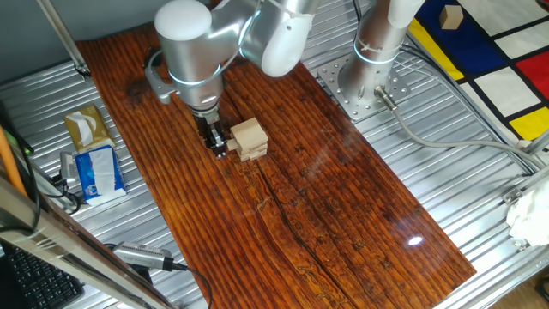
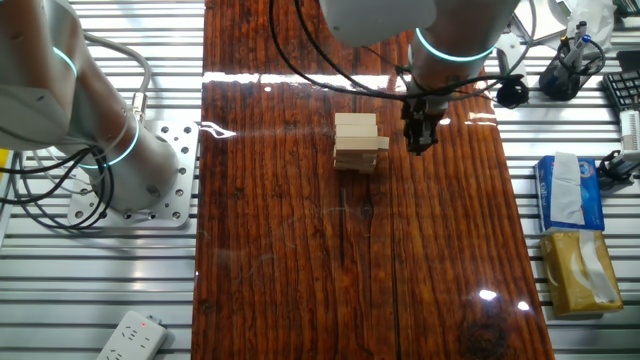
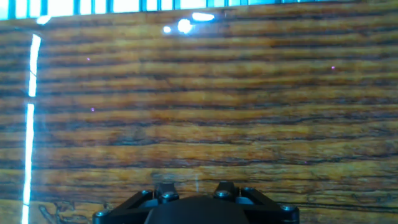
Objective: Play Jenga
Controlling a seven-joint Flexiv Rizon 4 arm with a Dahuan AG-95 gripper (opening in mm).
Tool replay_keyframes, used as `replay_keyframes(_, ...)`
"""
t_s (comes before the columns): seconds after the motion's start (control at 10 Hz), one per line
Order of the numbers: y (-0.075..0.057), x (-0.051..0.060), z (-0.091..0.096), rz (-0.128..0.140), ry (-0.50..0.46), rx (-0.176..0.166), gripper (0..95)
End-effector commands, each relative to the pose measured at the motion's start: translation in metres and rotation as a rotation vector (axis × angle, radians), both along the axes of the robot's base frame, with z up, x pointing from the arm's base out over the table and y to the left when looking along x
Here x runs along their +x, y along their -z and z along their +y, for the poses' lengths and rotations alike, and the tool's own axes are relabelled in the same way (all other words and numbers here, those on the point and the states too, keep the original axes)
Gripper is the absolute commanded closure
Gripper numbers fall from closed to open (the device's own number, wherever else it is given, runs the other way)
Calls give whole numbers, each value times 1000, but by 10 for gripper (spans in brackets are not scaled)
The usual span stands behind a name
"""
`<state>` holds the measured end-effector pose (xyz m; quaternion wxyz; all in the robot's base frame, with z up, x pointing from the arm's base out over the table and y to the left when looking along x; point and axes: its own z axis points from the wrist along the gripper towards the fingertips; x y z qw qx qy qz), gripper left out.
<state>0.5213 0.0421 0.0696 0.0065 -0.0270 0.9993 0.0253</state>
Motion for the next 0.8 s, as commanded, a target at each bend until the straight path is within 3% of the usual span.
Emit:
replay_keyframes(0.1,2,-1,0,1,-25,1,570)
replay_keyframes(0.8,5,-4,0,14,-48,5,570)
